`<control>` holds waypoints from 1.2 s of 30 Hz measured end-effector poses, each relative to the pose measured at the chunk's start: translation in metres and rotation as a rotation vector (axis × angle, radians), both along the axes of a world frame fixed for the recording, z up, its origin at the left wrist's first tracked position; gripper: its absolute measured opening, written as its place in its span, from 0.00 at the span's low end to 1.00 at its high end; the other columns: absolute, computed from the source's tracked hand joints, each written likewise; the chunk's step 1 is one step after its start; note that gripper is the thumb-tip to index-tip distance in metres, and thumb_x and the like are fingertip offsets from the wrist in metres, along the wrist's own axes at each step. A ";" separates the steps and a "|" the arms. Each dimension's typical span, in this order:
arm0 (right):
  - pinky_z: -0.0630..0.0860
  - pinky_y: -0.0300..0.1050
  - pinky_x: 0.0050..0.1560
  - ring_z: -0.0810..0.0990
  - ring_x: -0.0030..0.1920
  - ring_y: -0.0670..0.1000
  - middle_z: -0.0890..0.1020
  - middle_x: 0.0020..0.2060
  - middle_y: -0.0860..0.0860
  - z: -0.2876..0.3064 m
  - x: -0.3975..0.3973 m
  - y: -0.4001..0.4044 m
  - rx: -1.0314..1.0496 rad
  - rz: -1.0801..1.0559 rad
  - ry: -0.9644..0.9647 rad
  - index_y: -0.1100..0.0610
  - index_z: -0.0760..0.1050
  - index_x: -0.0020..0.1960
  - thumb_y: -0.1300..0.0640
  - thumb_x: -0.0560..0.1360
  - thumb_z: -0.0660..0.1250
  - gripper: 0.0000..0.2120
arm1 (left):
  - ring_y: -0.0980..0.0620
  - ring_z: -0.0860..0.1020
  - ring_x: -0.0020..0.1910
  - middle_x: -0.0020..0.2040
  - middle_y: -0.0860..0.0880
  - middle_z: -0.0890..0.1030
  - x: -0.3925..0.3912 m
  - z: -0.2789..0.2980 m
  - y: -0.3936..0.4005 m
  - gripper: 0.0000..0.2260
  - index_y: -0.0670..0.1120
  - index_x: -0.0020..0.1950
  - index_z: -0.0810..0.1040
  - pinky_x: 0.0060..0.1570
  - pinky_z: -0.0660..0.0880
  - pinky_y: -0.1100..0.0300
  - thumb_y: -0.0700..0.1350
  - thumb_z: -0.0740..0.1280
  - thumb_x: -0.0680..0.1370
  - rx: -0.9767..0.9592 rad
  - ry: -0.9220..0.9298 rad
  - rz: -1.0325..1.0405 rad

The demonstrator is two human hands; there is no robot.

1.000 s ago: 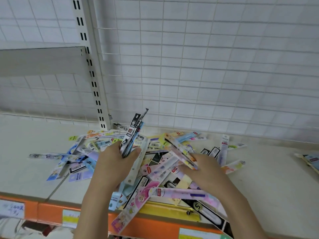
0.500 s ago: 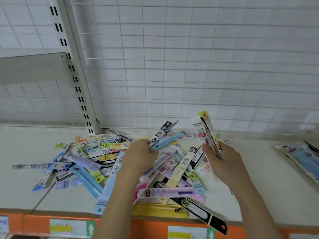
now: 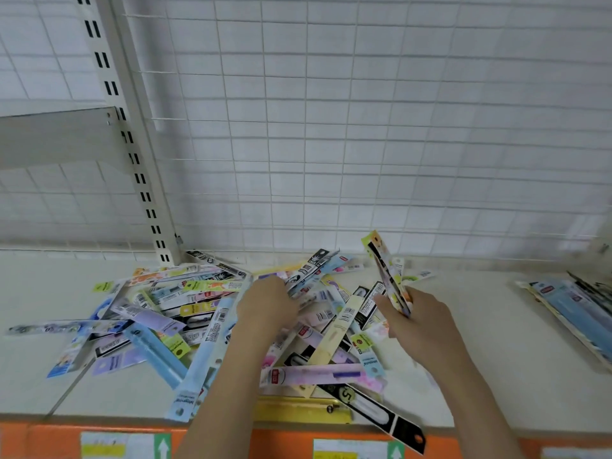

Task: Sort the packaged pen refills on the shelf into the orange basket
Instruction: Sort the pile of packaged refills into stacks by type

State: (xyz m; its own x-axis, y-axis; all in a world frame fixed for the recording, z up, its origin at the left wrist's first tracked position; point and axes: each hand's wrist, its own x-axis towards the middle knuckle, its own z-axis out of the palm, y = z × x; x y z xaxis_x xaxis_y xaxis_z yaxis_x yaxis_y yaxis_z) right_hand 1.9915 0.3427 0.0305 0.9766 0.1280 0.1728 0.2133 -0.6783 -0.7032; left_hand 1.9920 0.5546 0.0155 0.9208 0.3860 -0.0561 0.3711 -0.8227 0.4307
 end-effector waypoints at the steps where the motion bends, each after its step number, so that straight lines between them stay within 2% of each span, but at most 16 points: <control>1: 0.74 0.45 0.41 0.81 0.35 0.51 0.81 0.29 0.52 0.000 0.000 0.001 -0.012 0.007 0.002 0.55 0.67 0.32 0.46 0.77 0.62 0.19 | 0.48 0.71 0.34 0.32 0.49 0.69 -0.001 0.002 0.004 0.10 0.43 0.35 0.68 0.33 0.67 0.59 0.43 0.62 0.76 -0.013 -0.016 0.004; 3: 0.72 0.42 0.40 0.81 0.35 0.49 0.82 0.30 0.52 0.000 0.000 0.004 -0.036 0.031 0.010 0.57 0.70 0.34 0.48 0.78 0.61 0.17 | 0.46 0.72 0.35 0.32 0.48 0.71 -0.007 0.008 0.013 0.08 0.41 0.40 0.73 0.34 0.68 0.59 0.44 0.62 0.76 -0.064 -0.067 0.024; 5: 0.71 0.42 0.40 0.81 0.39 0.52 0.83 0.33 0.55 0.000 -0.001 0.007 -0.042 0.069 0.023 0.61 0.73 0.40 0.49 0.78 0.61 0.16 | 0.47 0.72 0.33 0.32 0.47 0.73 -0.017 0.013 0.025 0.09 0.42 0.40 0.74 0.32 0.67 0.60 0.45 0.62 0.77 -0.100 -0.124 0.053; 7: 0.71 0.42 0.39 0.81 0.41 0.53 0.82 0.36 0.57 -0.002 -0.002 0.011 -0.038 0.128 0.051 0.60 0.73 0.43 0.50 0.78 0.61 0.13 | 0.46 0.75 0.35 0.35 0.45 0.78 -0.032 0.017 0.035 0.09 0.43 0.39 0.73 0.33 0.68 0.59 0.45 0.61 0.77 -0.128 -0.173 0.091; 8: 0.72 0.43 0.39 0.80 0.40 0.53 0.81 0.36 0.56 -0.004 -0.002 0.014 -0.060 0.164 0.052 0.58 0.73 0.44 0.51 0.78 0.61 0.11 | 0.44 0.76 0.37 0.39 0.44 0.81 -0.038 0.019 0.039 0.08 0.42 0.42 0.74 0.34 0.70 0.58 0.44 0.61 0.77 -0.153 -0.197 0.116; 11: 0.70 0.43 0.37 0.75 0.36 0.50 0.75 0.34 0.50 -0.011 0.000 0.024 -0.197 0.264 0.036 0.54 0.70 0.41 0.56 0.77 0.62 0.06 | 0.43 0.77 0.37 0.44 0.41 0.83 -0.056 0.018 0.049 0.10 0.38 0.48 0.76 0.38 0.72 0.55 0.45 0.61 0.77 -0.208 -0.246 0.173; 14: 0.69 0.44 0.39 0.73 0.41 0.52 0.70 0.37 0.47 -0.015 0.002 0.035 -0.332 0.340 0.052 0.48 0.65 0.37 0.61 0.73 0.62 0.11 | 0.45 0.73 0.31 0.33 0.43 0.77 -0.069 0.018 0.052 0.14 0.38 0.40 0.72 0.33 0.68 0.57 0.48 0.61 0.78 -0.228 -0.251 0.206; 16: 0.70 0.45 0.41 0.73 0.45 0.53 0.68 0.42 0.48 -0.018 0.003 0.042 -0.408 0.372 0.070 0.47 0.71 0.44 0.61 0.72 0.63 0.08 | 0.47 0.68 0.27 0.27 0.46 0.69 -0.076 0.017 0.051 0.16 0.41 0.36 0.68 0.31 0.66 0.58 0.50 0.60 0.78 -0.253 -0.244 0.213; 18: 0.70 0.45 0.43 0.74 0.49 0.53 0.66 0.46 0.48 -0.023 0.004 0.047 -0.490 0.392 0.094 0.51 0.74 0.52 0.60 0.73 0.63 0.10 | 0.46 0.68 0.25 0.24 0.46 0.68 -0.081 0.016 0.051 0.16 0.39 0.38 0.69 0.33 0.69 0.56 0.51 0.60 0.78 -0.324 -0.240 0.226; 19: 0.71 0.46 0.46 0.74 0.51 0.53 0.66 0.47 0.48 -0.026 0.005 0.048 -0.513 0.396 0.101 0.51 0.73 0.51 0.59 0.73 0.63 0.08 | 0.46 0.69 0.25 0.24 0.46 0.68 -0.083 0.016 0.050 0.16 0.39 0.39 0.70 0.34 0.70 0.56 0.52 0.61 0.78 -0.352 -0.239 0.232; 21: 0.72 0.47 0.48 0.74 0.49 0.53 0.66 0.47 0.49 -0.029 0.006 0.051 -0.530 0.384 0.090 0.52 0.72 0.47 0.58 0.73 0.63 0.04 | 0.48 0.69 0.26 0.24 0.47 0.68 -0.087 0.016 0.049 0.17 0.42 0.36 0.68 0.34 0.68 0.57 0.53 0.63 0.77 -0.347 -0.234 0.229; 24: 0.72 0.46 0.45 0.72 0.45 0.52 0.67 0.46 0.48 -0.032 0.011 0.051 -0.524 0.326 0.043 0.52 0.75 0.51 0.56 0.73 0.63 0.07 | 0.51 0.67 0.24 0.23 0.50 0.66 -0.091 0.017 0.045 0.18 0.47 0.31 0.63 0.28 0.62 0.59 0.51 0.65 0.77 -0.320 -0.243 0.217; 28: 0.70 0.43 0.42 0.76 0.50 0.52 0.70 0.54 0.49 -0.027 0.017 0.046 -0.497 0.245 -0.037 0.51 0.75 0.56 0.55 0.74 0.63 0.11 | 0.52 0.65 0.24 0.23 0.50 0.64 -0.092 0.018 0.043 0.19 0.47 0.30 0.61 0.27 0.59 0.59 0.49 0.64 0.78 -0.272 -0.237 0.221; 30: 0.68 0.42 0.40 0.76 0.50 0.52 0.70 0.55 0.49 -0.022 0.022 0.042 -0.489 0.200 -0.080 0.53 0.75 0.56 0.54 0.75 0.63 0.11 | 0.51 0.65 0.25 0.24 0.49 0.65 -0.091 0.018 0.043 0.19 0.46 0.31 0.62 0.27 0.59 0.59 0.49 0.63 0.78 -0.259 -0.231 0.228; 34: 0.68 0.42 0.38 0.76 0.45 0.52 0.70 0.51 0.48 -0.009 0.026 0.030 -0.465 0.098 -0.181 0.55 0.74 0.51 0.50 0.77 0.63 0.09 | 0.51 0.66 0.25 0.25 0.49 0.66 -0.091 0.017 0.044 0.17 0.44 0.32 0.64 0.27 0.60 0.59 0.49 0.62 0.78 -0.235 -0.224 0.227; 36: 0.65 0.42 0.35 0.72 0.41 0.50 0.68 0.45 0.45 -0.004 0.025 0.026 -0.472 0.073 -0.227 0.53 0.73 0.47 0.49 0.77 0.62 0.08 | 0.50 0.65 0.25 0.25 0.49 0.66 -0.089 0.015 0.045 0.16 0.45 0.33 0.64 0.27 0.60 0.59 0.48 0.61 0.79 -0.222 -0.221 0.218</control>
State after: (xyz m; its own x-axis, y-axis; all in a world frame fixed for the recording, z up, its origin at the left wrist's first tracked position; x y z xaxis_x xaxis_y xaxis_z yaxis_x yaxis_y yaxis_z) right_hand 2.0168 0.3687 0.0270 0.9070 0.3093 0.2858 0.3831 -0.8878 -0.2551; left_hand 1.9026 0.5993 0.0305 0.8178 0.5747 0.0307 0.4049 -0.6125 0.6789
